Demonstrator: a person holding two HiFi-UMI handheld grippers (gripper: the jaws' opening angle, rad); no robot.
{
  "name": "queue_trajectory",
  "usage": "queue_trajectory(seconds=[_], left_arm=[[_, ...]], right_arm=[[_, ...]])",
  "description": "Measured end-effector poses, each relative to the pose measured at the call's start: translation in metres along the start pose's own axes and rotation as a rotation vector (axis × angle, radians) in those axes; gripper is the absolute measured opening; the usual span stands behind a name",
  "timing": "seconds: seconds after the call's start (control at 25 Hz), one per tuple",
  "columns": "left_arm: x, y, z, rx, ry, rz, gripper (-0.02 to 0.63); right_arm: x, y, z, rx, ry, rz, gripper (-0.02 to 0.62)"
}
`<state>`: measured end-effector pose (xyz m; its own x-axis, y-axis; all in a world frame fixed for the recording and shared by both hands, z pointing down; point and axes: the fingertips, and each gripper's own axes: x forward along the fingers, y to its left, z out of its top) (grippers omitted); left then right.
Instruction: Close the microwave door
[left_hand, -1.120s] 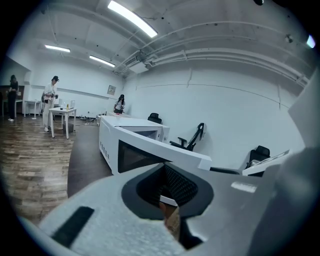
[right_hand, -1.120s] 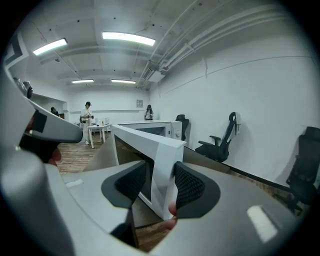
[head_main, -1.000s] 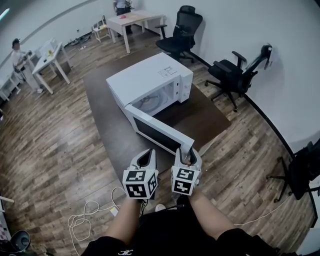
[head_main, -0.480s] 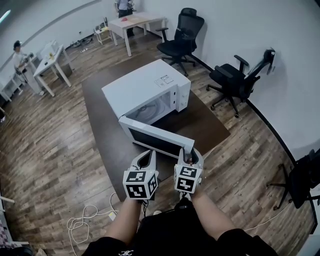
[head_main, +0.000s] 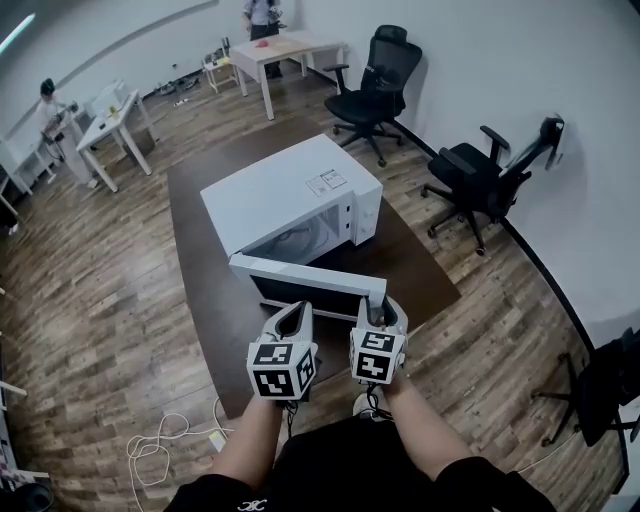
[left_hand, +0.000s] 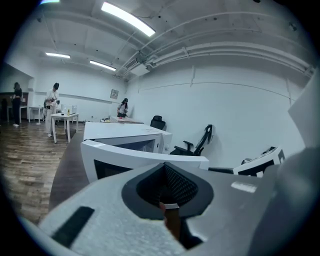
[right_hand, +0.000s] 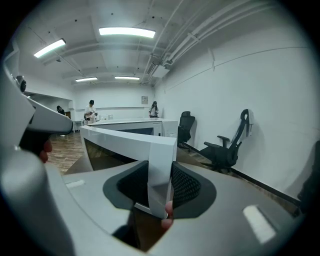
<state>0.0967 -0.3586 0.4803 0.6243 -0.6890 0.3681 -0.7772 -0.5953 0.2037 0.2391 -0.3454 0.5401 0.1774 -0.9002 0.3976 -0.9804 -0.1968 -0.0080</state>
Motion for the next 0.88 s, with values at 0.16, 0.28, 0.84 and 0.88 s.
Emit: queue_trajectory(seconds=[0.16, 0.28, 0.84, 0.88], left_arm=[[0.014, -0.002, 0.008, -0.008, -0.011, 0.029, 0.005], [0.023, -0.003, 0.011, -0.013, -0.015, 0.053, 0.005], [0.032, 0.011, 0.017, -0.06, -0.04, 0.207, 0.006], [0.032, 0.012, 0.016, -0.061, -0.039, 0.214, 0.006]], right_arm=[[0.018, -0.008, 0.009, -0.026, 0.002, 0.04, 0.147], [0.033, -0.014, 0.014, -0.047, -0.001, 0.069, 0.146], [0.108, -0.028, 0.049, -0.123, 0.001, 0.166, 0.144], [0.115, -0.029, 0.051, -0.125, 0.002, 0.173, 0.144]])
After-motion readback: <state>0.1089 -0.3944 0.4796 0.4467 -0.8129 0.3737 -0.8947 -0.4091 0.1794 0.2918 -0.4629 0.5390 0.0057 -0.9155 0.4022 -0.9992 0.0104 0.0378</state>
